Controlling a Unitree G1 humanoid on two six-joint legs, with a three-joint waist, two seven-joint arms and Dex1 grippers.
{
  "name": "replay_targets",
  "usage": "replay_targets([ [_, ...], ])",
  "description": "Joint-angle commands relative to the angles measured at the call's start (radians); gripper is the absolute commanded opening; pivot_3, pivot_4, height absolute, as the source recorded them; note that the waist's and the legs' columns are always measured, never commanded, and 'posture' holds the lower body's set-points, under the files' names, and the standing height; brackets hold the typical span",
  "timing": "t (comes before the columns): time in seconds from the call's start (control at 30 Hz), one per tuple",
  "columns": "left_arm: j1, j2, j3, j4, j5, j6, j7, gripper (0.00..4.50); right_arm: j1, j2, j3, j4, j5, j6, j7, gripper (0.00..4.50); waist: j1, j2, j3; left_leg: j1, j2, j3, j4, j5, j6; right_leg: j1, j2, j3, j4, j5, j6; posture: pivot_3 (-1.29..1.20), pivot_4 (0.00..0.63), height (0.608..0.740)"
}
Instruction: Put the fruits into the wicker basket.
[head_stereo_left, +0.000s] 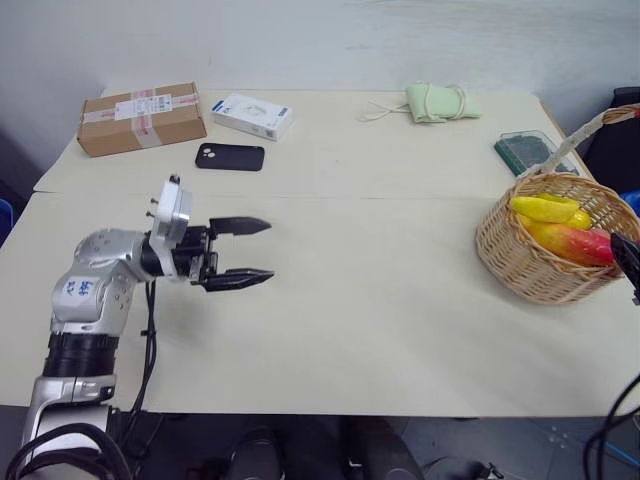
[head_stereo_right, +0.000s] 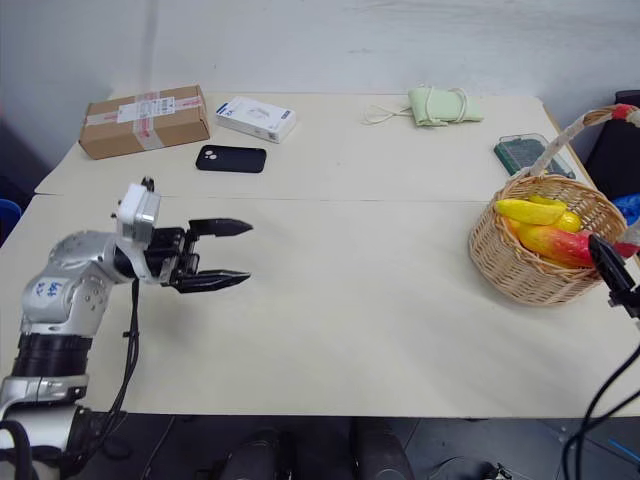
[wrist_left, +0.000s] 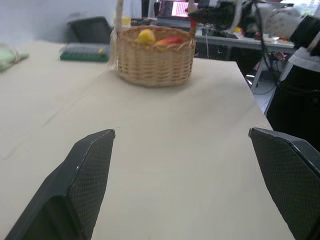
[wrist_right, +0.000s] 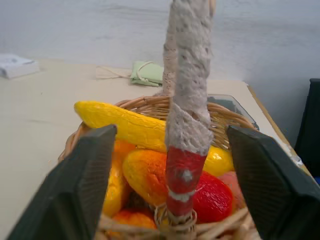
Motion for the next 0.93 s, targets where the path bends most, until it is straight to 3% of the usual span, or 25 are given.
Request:
replay_targets([
  [0.03,0.052,0.031,0.022,-0.066,0.021,-0.027,0.018,4.50,0.104,-0.061,-0.104,-0.055,0.004,-0.018,0.098,4.48,0.000,0.000,0.000,0.000,0.000,0.000,0.000,0.000,0.000,0.000,0.000,0.000,0.000,0.000,0.000,0.00,0.150,0.740],
  [0.17,0.143,0.081,0.053,-0.044,0.056,-0.048,0.029,4.50,0.338,-0.078,-0.144,-0.070,-0.086,-0.177,0.343,4.48,0.003,0.000,0.000,0.002,-0.002,0.000,-0.001,0.000,0.000,0.002,0.001,0.000,-0.002,0.000,0.000,0.00,0.150,0.740],
  [0.23,0.183,0.116,0.070,-0.008,0.062,-0.044,0.024,4.50,0.412,-0.047,-0.148,-0.095,-0.073,-0.185,0.380,4.48,0.002,-0.001,0.000,0.005,-0.001,0.000,-0.003,-0.001,-0.001,0.004,0.002,0.000,-0.003,0.000,0.000,0.00,0.150,0.740],
  [0.37,0.262,0.134,0.108,0.059,0.130,-0.172,0.055,4.50,0.453,0.048,0.040,-0.263,-0.071,-0.214,0.401,4.48,-0.010,-0.003,0.000,0.010,0.002,0.002,-0.007,-0.002,-0.001,0.007,0.001,0.002,-0.003,0.000,0.000,0.00,0.150,0.740],
  [0.53,0.322,0.148,0.129,0.058,0.171,-0.237,0.092,4.50,0.339,0.131,0.310,-0.387,-0.125,-0.239,0.349,4.48,-0.014,-0.004,0.000,0.015,0.002,0.003,-0.012,-0.002,0.001,0.009,-0.001,0.003,-0.003,0.001,-0.001,0.00,0.150,0.740],
  [0.7,0.360,0.121,0.119,0.004,0.219,-0.307,0.168,4.50,0.072,0.166,0.583,-0.274,-0.255,-0.266,0.328,4.48,-0.005,-0.004,0.000,0.012,0.002,0.003,-0.012,-0.001,-0.002,0.005,-0.001,0.003,-0.002,0.000,-0.003,0.00,0.150,0.740],
  [0.77,0.366,0.117,0.112,-0.004,0.231,-0.328,0.178,4.50,-0.035,0.173,0.630,-0.198,-0.268,-0.262,0.317,4.48,-0.003,-0.004,0.000,0.012,0.001,0.005,-0.011,-0.001,-0.002,0.004,-0.001,0.003,-0.002,0.000,-0.003,0.00,0.150,0.740],
  [0.93,0.384,0.079,0.132,-0.022,0.233,-0.359,0.243,4.50,-0.137,0.175,0.673,-0.088,-0.284,-0.321,0.329,4.48,0.011,-0.004,0.000,0.011,0.001,0.005,-0.011,-0.001,-0.001,0.004,-0.001,0.003,-0.002,-0.001,-0.003,0.00,0.150,0.740],
])
